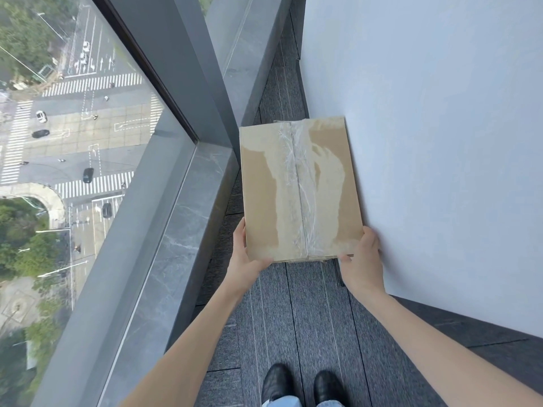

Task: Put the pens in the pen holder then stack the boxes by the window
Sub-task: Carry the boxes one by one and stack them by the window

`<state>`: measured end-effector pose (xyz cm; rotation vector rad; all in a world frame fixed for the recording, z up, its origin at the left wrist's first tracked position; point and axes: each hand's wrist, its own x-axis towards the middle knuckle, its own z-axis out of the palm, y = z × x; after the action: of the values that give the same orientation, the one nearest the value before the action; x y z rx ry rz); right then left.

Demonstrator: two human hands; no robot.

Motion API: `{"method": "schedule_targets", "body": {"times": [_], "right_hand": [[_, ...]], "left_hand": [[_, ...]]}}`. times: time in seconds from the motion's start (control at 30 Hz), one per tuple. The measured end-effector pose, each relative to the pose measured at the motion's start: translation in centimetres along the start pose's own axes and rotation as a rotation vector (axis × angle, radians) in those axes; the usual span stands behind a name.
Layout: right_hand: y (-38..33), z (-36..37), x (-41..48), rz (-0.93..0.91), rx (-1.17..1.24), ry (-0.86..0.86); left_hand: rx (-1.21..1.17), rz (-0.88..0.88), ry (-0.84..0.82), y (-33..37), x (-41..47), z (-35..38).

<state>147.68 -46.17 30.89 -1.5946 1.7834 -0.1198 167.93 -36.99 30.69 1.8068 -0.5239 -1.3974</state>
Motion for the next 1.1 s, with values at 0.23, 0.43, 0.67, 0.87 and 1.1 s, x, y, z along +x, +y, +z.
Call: {"method": "schedule_targets", "body": {"times": [0.23,0.43,0.67,0.87,1.1], "right_hand": [[-1.0,-0.8,0.0,0.034,-0.095,-0.088],[-5.2,-3.5,-3.5,-0.090,-0.244,-0.079],[-13.3,-10.8,-9.4,-0.284,-0.139,-0.164],[-19.1,-19.0,-16.0,-0.353,-0.138,-0.188],[-23.1,-28.4,-23.8,-0.432,-0.156,-0.135]], "left_hand": [[0.058,-0.053,-0.018,1.1,0.1,-0.1],[0.153,-0.016,0.107,5.7,-3.4,0.7],[0.345,0.127,0.072,15.2,-9.8,-0.8],[0.404,0.228,-0.048,24.8,-17.7,-2.4],[0.450,0.284,-0.148,33.6,-27.4,-3.3]]}}
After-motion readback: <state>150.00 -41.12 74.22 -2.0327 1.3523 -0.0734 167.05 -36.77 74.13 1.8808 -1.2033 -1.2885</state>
